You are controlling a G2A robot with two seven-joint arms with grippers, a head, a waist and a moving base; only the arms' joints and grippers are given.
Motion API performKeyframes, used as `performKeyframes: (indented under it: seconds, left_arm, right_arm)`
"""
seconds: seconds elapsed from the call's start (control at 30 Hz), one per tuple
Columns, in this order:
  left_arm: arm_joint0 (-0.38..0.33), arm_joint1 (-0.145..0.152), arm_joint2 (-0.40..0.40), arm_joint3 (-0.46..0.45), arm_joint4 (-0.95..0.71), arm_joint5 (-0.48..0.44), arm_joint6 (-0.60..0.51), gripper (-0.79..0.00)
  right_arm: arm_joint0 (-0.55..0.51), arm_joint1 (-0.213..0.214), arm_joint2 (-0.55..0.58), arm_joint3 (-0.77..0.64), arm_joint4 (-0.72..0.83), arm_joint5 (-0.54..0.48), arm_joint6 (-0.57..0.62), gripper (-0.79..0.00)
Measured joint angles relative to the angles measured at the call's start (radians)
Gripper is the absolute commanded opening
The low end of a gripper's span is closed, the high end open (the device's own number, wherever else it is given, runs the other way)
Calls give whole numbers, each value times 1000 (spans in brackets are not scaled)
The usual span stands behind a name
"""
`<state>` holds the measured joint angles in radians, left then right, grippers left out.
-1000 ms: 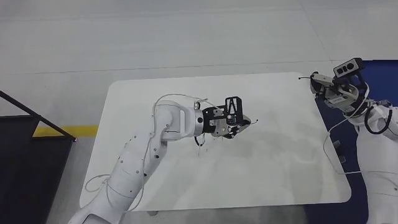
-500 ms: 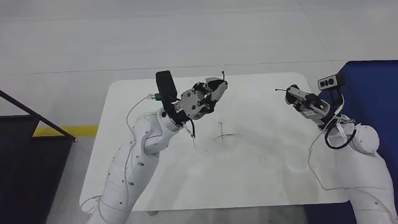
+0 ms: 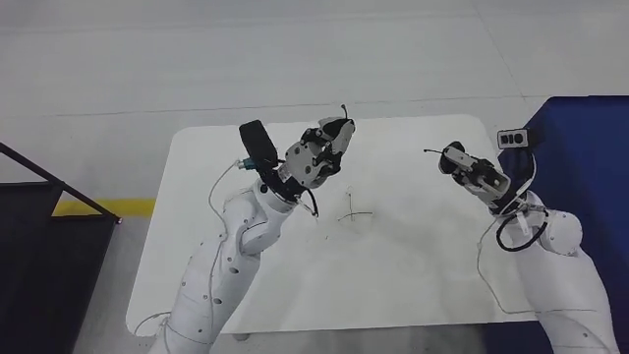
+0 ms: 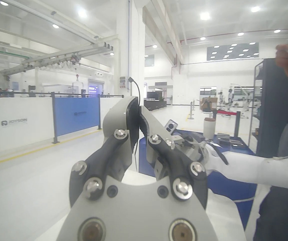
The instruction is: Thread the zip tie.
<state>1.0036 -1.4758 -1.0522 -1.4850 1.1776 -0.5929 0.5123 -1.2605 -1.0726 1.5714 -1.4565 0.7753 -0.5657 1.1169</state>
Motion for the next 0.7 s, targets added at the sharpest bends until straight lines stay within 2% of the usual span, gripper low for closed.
performKeyframes:
  seconds: [0.17, 0.43, 0.57, 0.7]
  left_arm:
    - [-34, -28, 93, 80, -11, 92, 92, -785]
    - [-27, -30, 87, 70, -20, 101, 95, -785]
    - [-5, -52, 115, 30, -121, 222, 154, -785]
    - [-13, -80, 175, 66, -185, 288, 221, -785]
  right_arm:
    - [-42, -7, -22, -39, -62, -110, -37, -785]
    - [-41, -7, -18, -44, -79, -118, -55, -785]
    - [-52, -15, -36, -72, -159, -195, -150, -785]
    - [-57, -25, -67, -66, -265, -277, -227, -785]
